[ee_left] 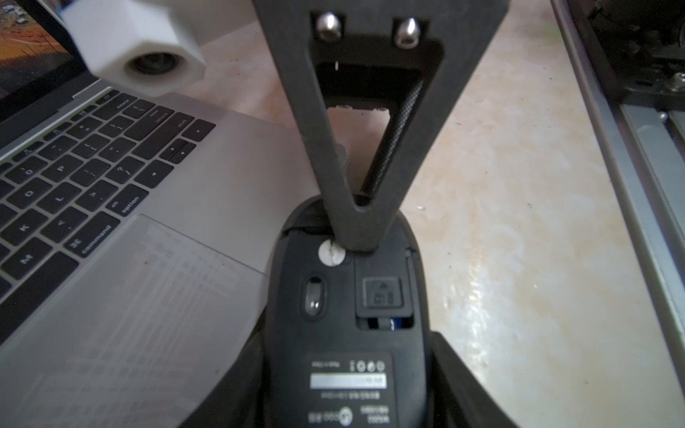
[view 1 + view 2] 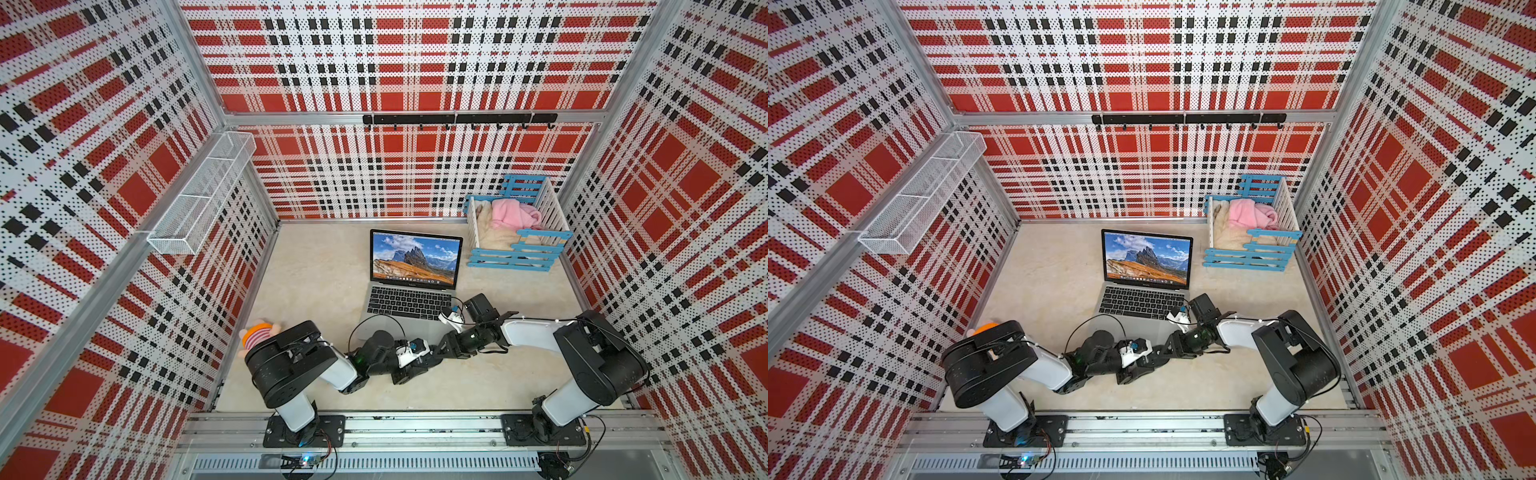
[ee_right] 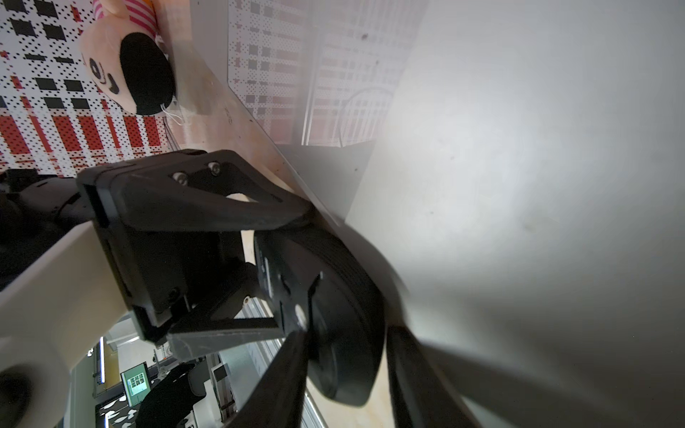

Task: Remove the wireless mouse receiver from the laptop
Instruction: Close the lid on the mouse.

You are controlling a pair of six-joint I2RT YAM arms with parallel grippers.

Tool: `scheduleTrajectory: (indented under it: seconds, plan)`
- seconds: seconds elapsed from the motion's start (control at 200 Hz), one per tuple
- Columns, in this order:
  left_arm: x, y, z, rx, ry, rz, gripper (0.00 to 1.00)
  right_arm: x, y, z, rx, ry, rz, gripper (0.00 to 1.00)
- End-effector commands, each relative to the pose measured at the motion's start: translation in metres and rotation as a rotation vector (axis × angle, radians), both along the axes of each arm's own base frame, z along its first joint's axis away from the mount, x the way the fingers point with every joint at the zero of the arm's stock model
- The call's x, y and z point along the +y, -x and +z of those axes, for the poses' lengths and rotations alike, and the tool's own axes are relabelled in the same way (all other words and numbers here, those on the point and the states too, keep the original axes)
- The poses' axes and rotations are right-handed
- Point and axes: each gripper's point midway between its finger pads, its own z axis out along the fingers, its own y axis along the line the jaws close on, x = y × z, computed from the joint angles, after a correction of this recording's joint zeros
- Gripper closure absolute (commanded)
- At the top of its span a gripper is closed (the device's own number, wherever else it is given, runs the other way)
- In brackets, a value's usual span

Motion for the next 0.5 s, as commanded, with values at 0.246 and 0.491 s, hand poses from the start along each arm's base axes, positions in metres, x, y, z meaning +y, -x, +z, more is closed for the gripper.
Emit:
scheduleTrajectory:
  seconds: [0.246, 0.491]
  plan:
    - [0.001, 0.002, -0.009, 0.025, -0.032, -0.002, 0.66, -0.023, 0.014, -0.056, 0.020, 0.270, 0.001, 0.52]
    - [0.001, 0.003, -0.010, 0.023, -0.035, -0.005, 0.66, -0.028, 0.003, -0.038, -0.001, 0.224, -0.043, 0.33]
